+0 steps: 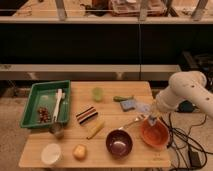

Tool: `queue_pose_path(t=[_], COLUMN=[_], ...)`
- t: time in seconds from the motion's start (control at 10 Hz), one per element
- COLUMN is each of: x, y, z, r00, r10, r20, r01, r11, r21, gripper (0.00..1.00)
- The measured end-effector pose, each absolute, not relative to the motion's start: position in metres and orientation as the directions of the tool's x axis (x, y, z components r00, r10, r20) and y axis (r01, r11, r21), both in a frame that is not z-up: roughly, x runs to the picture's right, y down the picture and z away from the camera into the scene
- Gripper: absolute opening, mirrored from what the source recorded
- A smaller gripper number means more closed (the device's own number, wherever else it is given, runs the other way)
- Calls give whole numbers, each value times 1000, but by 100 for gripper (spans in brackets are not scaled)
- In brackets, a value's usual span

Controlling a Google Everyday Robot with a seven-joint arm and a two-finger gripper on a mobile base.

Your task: Wipe red bowl with towel

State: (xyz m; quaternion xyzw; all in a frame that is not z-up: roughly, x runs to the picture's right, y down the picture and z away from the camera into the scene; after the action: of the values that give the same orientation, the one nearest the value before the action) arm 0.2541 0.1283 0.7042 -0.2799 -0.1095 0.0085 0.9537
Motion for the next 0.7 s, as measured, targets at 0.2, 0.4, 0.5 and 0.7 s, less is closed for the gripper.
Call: queue_pose_path(t=[0.2, 0.4, 0.5, 0.7], x=[256, 259, 262, 268], y=[151, 166, 177, 195], z=[698, 700, 708, 723], r00=[979, 980, 980, 979], r10=[84, 98, 110, 129], r20=[185, 171, 165, 157], r01=[30, 12, -2, -22], r11=[841, 838, 837, 834], r21=[-540, -545, -547, -552], gripper=[0, 0, 0, 0])
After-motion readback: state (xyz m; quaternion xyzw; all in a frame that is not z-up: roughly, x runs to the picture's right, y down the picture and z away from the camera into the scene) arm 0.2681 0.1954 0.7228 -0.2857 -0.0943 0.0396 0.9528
